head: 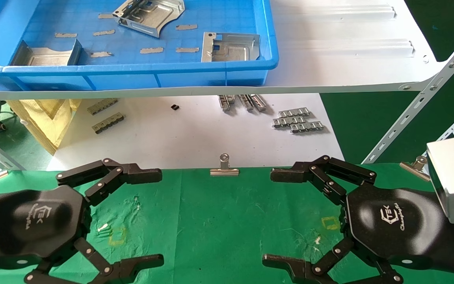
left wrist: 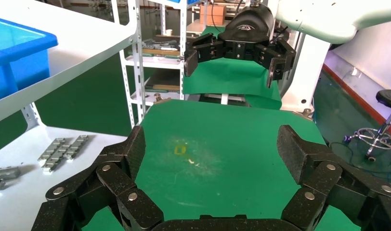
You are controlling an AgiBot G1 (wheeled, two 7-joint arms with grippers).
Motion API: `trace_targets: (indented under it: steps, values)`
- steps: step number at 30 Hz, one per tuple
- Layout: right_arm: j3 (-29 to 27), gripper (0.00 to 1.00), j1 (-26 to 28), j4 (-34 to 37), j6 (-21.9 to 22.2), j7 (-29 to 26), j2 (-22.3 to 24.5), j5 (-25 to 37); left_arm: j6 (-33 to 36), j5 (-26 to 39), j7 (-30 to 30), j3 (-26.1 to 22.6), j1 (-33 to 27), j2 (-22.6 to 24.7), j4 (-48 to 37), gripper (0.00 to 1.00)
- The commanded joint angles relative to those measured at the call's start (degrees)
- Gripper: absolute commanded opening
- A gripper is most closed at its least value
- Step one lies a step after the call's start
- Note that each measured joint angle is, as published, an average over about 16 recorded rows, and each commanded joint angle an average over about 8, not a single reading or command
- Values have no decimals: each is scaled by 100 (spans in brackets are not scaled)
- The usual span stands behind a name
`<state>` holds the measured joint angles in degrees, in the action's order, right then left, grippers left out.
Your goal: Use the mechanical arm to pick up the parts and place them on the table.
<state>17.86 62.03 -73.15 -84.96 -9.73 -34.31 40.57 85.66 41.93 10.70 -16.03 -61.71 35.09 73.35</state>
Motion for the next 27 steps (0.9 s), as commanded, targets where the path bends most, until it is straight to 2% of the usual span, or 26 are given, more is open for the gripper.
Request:
trace_targets:
  steps: [1,2,10,27]
  values:
    - [0,100,0,0,0,0,0,0,0,0,0,0,0,0,0,100]
    - [0,100,0,0,0,0,0,0,0,0,0,0,0,0,0,100]
    - [0,0,0,0,0,0,0,0,0,0,0,0,0,0,0,100]
    - [0,0,0,0,0,0,0,0,0,0,0,0,0,0,0,100]
